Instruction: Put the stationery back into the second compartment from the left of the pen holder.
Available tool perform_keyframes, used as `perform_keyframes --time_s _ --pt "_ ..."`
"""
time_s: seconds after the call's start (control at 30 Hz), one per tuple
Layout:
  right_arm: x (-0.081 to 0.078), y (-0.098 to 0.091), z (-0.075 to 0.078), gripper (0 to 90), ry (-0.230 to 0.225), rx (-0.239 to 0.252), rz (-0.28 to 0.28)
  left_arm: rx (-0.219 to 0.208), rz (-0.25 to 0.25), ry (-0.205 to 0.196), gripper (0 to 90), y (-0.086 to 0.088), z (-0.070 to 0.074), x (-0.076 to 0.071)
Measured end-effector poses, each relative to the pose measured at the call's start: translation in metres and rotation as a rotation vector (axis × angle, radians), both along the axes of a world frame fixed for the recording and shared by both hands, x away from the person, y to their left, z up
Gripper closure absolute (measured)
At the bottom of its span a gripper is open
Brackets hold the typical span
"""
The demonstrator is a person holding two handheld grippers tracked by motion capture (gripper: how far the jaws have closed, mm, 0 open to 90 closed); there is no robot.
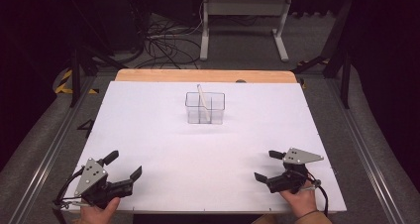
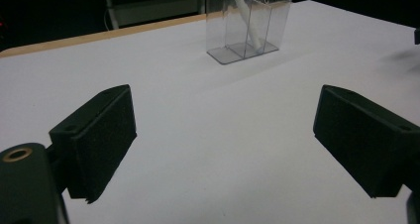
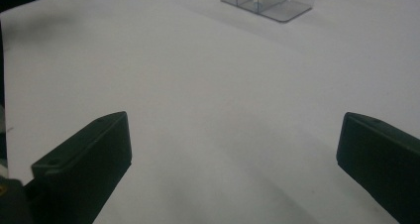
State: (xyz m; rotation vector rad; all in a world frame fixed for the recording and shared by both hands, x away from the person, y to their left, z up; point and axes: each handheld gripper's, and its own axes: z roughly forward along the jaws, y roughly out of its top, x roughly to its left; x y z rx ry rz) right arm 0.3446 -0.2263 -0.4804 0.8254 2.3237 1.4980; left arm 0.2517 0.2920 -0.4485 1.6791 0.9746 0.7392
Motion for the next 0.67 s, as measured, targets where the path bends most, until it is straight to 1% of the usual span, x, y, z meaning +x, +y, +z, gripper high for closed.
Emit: perform_keyframes --time_s 0.03,0.07,0.13,0.17,0.27,0.37,0.43,0.53,0.67 --pt "0.0004 0.0002 0.0004 1.2 -0.003 0.012 -0.001 0.004 0.000 0.001 10.2 0.0000 -0.0001 0.0003" --pt "0.0003 0.0008 0.0008 1.8 -0.012 0.014 0.001 0.005 0.001 0.002 10.2 -0.0001 -0.0005 0.0006" --pt "-0.0006 0.0025 0.0012 1.9 -0.040 -0.024 -0.005 0.007 0.000 0.002 10.2 0.0000 -0.0009 0.0007" --pt "-0.0008 0.0028 0.0013 1.9 -0.047 -0.033 -0.007 0.005 0.000 -0.001 10.2 0.0001 -0.0012 0.0006" --pt "0.0000 0.0013 0.0026 1.9 -0.061 -0.034 -0.013 0.007 0.001 -0.012 10.0 0.0014 -0.0020 0.0006" --pt "0.0002 0.0004 0.0034 1.8 -0.077 -0.038 -0.016 0.012 0.002 -0.011 9.5 0.0016 -0.0027 0.0009" --pt "0.0000 0.0008 0.0037 1.8 -0.078 -0.039 -0.018 0.017 0.000 -0.015 9.3 0.0017 -0.0028 0.0011" --pt "-0.0006 0.0009 0.0040 1.5 -0.093 -0.046 -0.017 0.019 -0.001 -0.021 9.0 0.0015 -0.0031 0.0011" --pt "-0.0013 0.0002 0.0042 0.2 -0.087 -0.038 -0.020 0.022 -0.002 -0.013 8.8 0.0015 -0.0037 0.0021"
